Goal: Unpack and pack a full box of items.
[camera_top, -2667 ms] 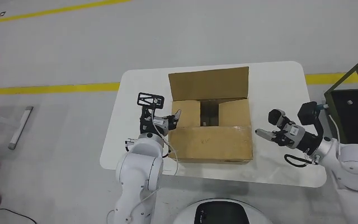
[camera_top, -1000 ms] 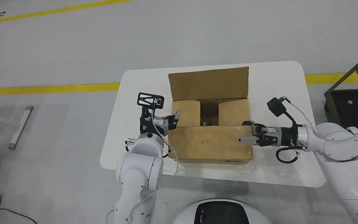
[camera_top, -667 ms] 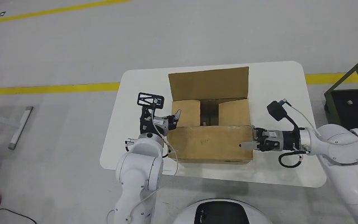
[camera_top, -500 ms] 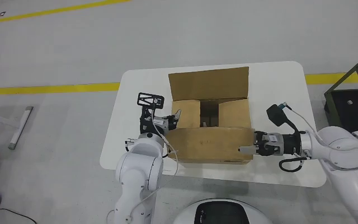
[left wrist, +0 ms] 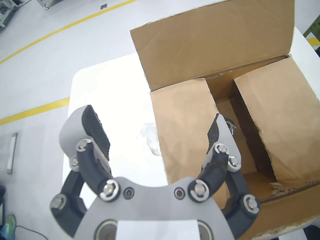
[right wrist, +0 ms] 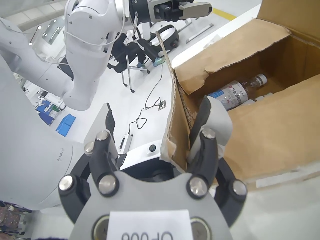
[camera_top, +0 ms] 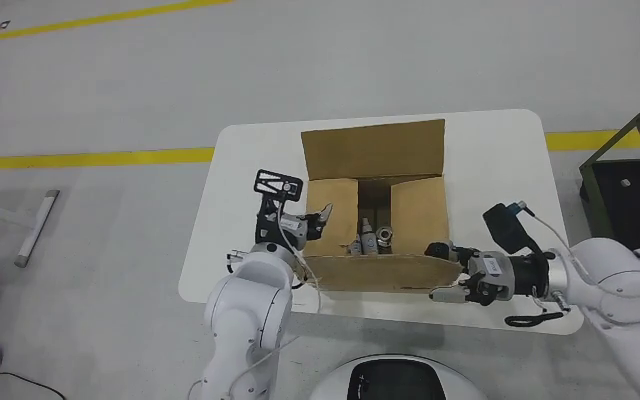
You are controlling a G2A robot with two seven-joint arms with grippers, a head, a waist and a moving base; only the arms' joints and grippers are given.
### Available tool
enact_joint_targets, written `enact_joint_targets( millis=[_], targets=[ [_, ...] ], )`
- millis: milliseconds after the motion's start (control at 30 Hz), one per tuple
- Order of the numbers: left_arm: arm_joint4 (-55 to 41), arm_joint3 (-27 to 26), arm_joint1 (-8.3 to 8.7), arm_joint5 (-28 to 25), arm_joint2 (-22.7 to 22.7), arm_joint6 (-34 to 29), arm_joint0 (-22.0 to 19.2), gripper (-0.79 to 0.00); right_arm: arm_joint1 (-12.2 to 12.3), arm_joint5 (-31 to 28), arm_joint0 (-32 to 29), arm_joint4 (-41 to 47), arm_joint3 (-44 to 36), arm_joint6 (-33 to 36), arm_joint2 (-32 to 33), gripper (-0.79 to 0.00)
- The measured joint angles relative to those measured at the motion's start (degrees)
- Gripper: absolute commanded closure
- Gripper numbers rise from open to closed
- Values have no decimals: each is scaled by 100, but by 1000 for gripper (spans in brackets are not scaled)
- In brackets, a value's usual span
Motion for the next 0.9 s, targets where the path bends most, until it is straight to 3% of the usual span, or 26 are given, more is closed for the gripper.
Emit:
enact_joint_targets(
  millis=[433, 600, 667, 700, 767, 867, 900],
  targets=[
    [-445, -484, 113, -1154, 130, -992, 222, -785, 619, -513, -197, 465, -47, -514, -185, -622],
    [-542, -603, 164, -1467, 155, -1220, 359, -785, 793, -905, -255, 927, 233, -906, -17, -690],
    [-573, -635, 182, -1502, 152, -1235, 420, -785, 844, -1117, -285, 1208, 442, -1118, 114, -579],
    [-571, -652, 190, -1526, 152, -1248, 439, -785, 861, -1187, -294, 1313, 540, -1188, 173, -391],
    [-562, -696, 209, -1559, 146, -1259, 466, -785, 889, -1248, -304, 1476, 768, -1258, 292, -311],
    [-601, -768, 232, -1595, 133, -1299, 479, -785, 891, -1032, -256, 1361, 975, -1350, 362, 0],
    [-622, -787, 239, -1620, 132, -1319, 481, -785, 881, -977, -239, 1318, 992, -1428, 335, 0]
  ],
)
